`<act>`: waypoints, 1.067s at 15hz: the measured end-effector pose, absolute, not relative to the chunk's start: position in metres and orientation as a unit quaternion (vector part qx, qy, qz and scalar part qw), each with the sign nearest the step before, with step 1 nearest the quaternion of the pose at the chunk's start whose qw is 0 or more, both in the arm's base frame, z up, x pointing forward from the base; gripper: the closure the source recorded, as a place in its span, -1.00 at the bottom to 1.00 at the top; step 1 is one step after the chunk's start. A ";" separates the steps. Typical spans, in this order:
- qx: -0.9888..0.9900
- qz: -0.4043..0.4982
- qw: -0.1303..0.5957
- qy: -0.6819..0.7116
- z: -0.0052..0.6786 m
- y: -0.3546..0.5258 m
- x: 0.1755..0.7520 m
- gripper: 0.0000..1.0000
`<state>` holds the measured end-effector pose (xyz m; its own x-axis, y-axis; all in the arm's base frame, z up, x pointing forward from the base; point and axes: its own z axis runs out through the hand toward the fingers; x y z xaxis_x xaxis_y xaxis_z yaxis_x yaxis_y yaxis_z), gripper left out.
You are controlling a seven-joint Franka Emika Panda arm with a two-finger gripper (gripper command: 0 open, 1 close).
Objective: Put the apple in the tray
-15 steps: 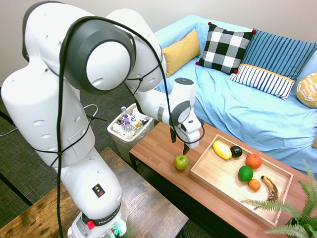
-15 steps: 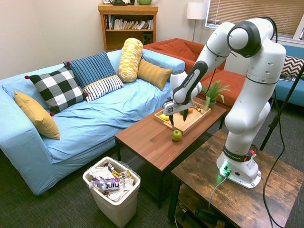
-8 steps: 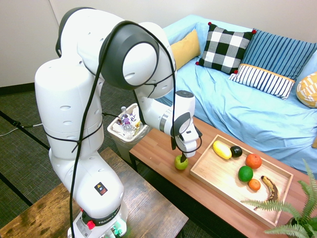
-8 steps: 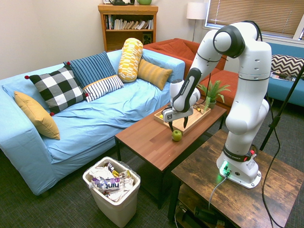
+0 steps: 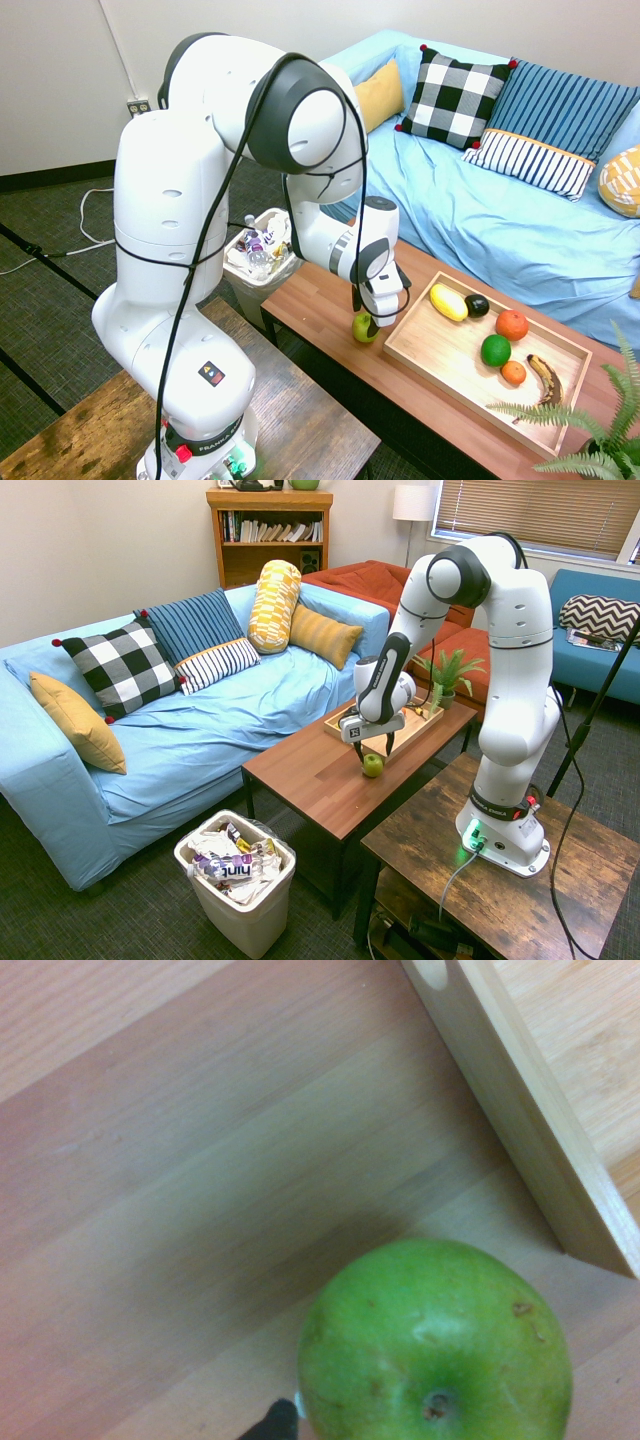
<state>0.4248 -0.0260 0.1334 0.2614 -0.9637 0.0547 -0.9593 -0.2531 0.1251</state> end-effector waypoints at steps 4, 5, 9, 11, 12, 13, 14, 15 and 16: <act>0.785 -0.022 0.075 -0.614 0.115 -0.026 0.430 -1.00; 0.785 -0.022 0.076 -0.615 0.110 -0.026 0.431 -1.00; 0.780 -0.023 0.078 -0.621 0.099 -0.026 0.434 1.00; 0.779 -0.020 0.077 -0.622 0.100 -0.028 0.437 1.00; 0.779 -0.020 0.076 -0.622 0.101 -0.029 0.437 1.00; 0.779 -0.020 0.075 -0.622 0.101 -0.029 0.438 1.00; 0.780 -0.020 0.074 -0.622 0.101 -0.029 0.439 1.00; 0.781 -0.021 0.073 -0.620 0.101 -0.030 0.439 1.00; 0.782 -0.021 0.072 -0.618 0.102 -0.030 0.439 1.00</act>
<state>0.4392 -0.0302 0.1020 0.2341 -0.9706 0.0563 -0.9646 -0.2246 0.1384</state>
